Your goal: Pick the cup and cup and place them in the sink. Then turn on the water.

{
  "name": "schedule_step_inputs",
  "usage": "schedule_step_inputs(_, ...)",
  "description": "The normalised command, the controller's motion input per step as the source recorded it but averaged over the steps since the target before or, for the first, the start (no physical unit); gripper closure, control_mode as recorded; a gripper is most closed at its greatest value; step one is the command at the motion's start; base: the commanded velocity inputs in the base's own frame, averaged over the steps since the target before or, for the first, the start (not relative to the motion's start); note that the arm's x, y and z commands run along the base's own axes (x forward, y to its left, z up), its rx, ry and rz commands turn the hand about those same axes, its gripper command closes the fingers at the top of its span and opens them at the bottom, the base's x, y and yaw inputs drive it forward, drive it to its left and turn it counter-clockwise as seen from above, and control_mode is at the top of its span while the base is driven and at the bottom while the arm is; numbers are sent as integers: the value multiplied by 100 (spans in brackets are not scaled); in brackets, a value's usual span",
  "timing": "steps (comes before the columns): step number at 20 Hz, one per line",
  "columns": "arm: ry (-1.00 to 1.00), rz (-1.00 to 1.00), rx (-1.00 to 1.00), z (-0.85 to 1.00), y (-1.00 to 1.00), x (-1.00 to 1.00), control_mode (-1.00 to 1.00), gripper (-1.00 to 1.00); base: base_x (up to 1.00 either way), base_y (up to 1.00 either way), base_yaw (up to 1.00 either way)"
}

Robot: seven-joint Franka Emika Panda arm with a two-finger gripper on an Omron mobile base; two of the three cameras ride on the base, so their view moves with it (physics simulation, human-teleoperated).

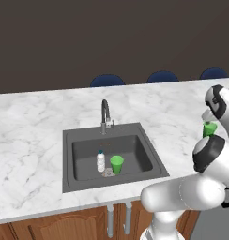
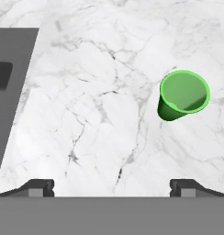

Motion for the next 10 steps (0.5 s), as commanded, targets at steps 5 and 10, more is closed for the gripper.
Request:
schedule_step_inputs(5,2,0,0,-28,-4,11,-100,-100,0,0,0)
schedule_step_inputs(10,0,0,0,-8,-15,14,-100,-100,0,0,0)
